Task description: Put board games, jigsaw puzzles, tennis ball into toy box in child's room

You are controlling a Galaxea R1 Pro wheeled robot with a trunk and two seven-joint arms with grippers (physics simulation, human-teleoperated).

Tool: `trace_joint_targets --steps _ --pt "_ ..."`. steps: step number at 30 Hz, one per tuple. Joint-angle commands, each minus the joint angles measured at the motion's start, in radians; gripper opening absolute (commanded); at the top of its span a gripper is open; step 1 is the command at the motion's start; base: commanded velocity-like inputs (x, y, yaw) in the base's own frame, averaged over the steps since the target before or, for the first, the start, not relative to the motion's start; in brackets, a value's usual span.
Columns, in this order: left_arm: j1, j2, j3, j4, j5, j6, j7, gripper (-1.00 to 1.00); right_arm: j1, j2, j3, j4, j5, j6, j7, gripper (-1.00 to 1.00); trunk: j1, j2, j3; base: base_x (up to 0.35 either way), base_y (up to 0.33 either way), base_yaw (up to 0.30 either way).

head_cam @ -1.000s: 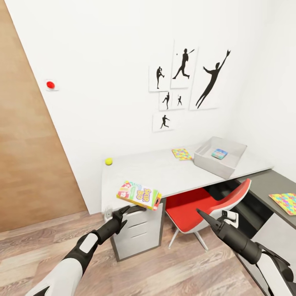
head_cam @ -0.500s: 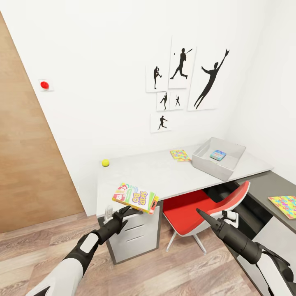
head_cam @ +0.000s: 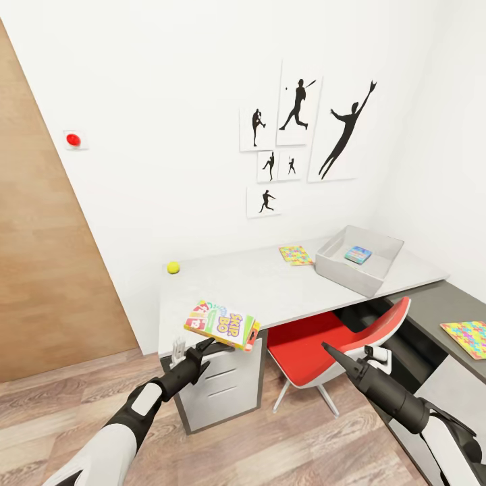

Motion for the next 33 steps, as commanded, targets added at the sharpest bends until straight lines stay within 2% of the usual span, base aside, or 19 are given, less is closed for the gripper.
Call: trace_joint_targets --steps 1,10,25,33 --pt "-0.001 -0.001 0.004 -0.001 0.004 0.008 0.0 1.0 -0.001 0.0 0.0 0.0 -0.007 0.008 0.0 1.0 0.0 -0.001 -0.001 0.0 0.0 0.0" --pt "-0.001 -0.001 0.004 -0.001 0.004 0.009 0.0 1.0 -0.001 0.0 0.001 0.0 -0.007 0.008 0.0 1.0 0.0 -0.001 -0.001 0.0 -0.004 0.0" --pt "-0.001 -0.001 0.004 -0.001 0.004 0.008 0.0 1.0 -0.001 0.0 0.001 0.001 -0.006 0.008 0.0 1.0 0.0 -0.001 -0.001 0.019 -0.119 0.0" --pt "-0.001 -0.001 0.004 -0.001 0.005 -0.017 0.0 1.0 -0.001 0.0 0.001 0.0 -0.007 0.008 0.0 1.0 0.0 -0.001 -0.001 0.019 -0.004 0.0"
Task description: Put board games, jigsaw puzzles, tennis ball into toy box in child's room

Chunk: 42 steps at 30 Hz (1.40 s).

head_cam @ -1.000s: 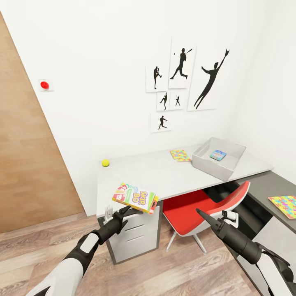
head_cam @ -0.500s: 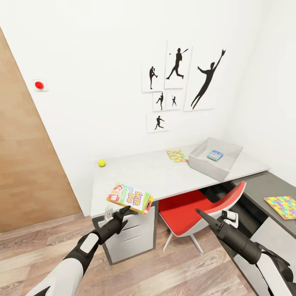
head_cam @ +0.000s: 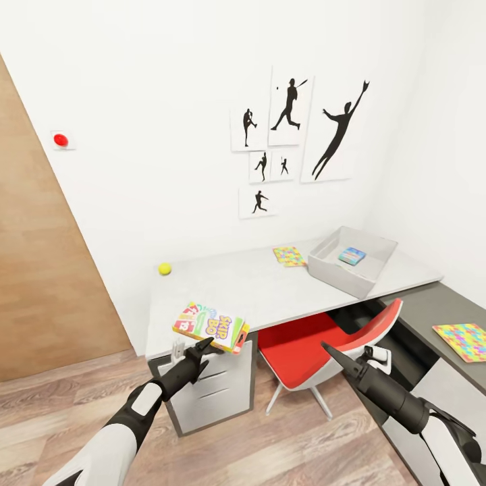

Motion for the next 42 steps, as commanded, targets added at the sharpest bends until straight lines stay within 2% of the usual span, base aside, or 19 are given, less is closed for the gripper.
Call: trace_joint_targets --steps 1,42 --pt "-0.001 -0.001 0.004 -0.001 0.004 0.006 0.0 1.0 -0.001 0.0 -0.001 0.0 -0.007 0.008 0.0 1.0 0.0 -0.001 -0.001 0.172 -0.001 0.0" --pt "-0.001 -0.001 0.004 -0.001 0.006 0.005 0.001 1.0 -0.001 0.0 0.002 0.005 -0.005 0.008 0.0 1.0 0.0 -0.001 -0.001 0.013 0.0 0.0"
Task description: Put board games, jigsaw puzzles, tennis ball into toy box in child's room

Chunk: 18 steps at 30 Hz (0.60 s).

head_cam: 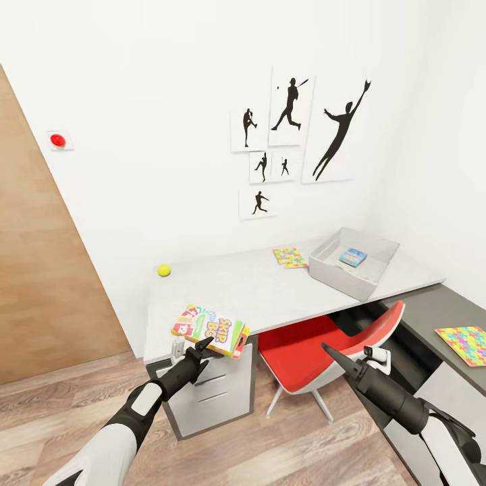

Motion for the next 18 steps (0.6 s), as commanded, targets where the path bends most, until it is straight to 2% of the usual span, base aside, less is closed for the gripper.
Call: trace_joint_targets --steps 1,7,18 --pt "-0.001 -0.001 0.004 -0.001 0.005 0.008 0.0 1.0 -0.001 0.0 0.0 0.0 -0.007 0.008 0.0 1.0 0.0 -0.001 -0.001 0.0 0.0 0.0" --pt "-0.001 -0.001 0.004 -0.001 0.008 0.011 0.0 1.0 -0.001 0.0 0.002 0.001 -0.007 0.008 0.0 1.0 0.0 -0.001 -0.001 0.0 0.0 0.0" --pt "-0.001 -0.001 0.004 -0.001 0.006 0.01 0.0 1.0 -0.001 0.0 0.005 0.002 -0.007 -0.024 0.0 1.0 0.042 -0.078 -0.036 0.0 0.0 0.0"
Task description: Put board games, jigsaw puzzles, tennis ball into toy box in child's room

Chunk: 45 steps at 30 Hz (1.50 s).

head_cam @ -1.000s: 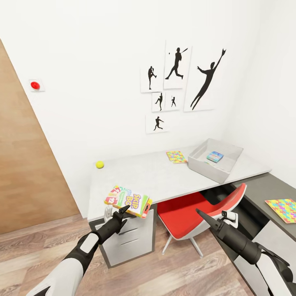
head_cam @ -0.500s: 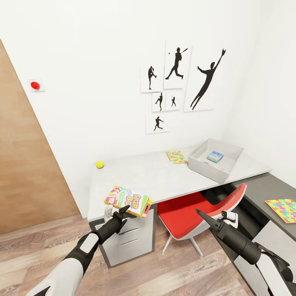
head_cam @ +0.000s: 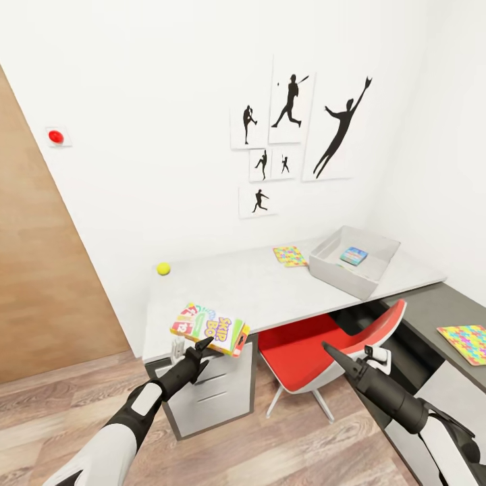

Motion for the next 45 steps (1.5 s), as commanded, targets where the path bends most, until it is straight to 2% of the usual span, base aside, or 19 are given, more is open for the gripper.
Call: trace_joint_targets --steps 1,9,31,45 --pt "-0.001 -0.001 0.004 -0.001 0.004 0.008 -0.001 1.0 -0.001 0.0 0.0 0.0 -0.007 0.002 0.0 1.0 0.004 -0.008 -0.004 0.0 0.0 0.0" --pt "-0.001 -0.001 0.004 -0.001 0.004 0.008 -0.001 1.0 -0.001 0.0 0.001 0.001 -0.008 -0.008 -0.001 1.0 0.004 -0.008 -0.004 0.0 0.0 0.0" --pt "-0.001 -0.001 0.004 -0.001 0.007 0.015 -0.001 1.0 -0.001 0.0 0.002 0.002 -0.008 -0.01 -0.001 1.0 0.088 -0.162 -0.073 0.0 0.0 0.0" --pt "-0.001 -0.001 0.004 -0.001 0.007 0.019 -0.001 1.0 -0.001 0.0 0.001 0.002 -0.008 -0.01 -0.001 1.0 0.088 -0.162 -0.073 0.0 0.0 0.0"
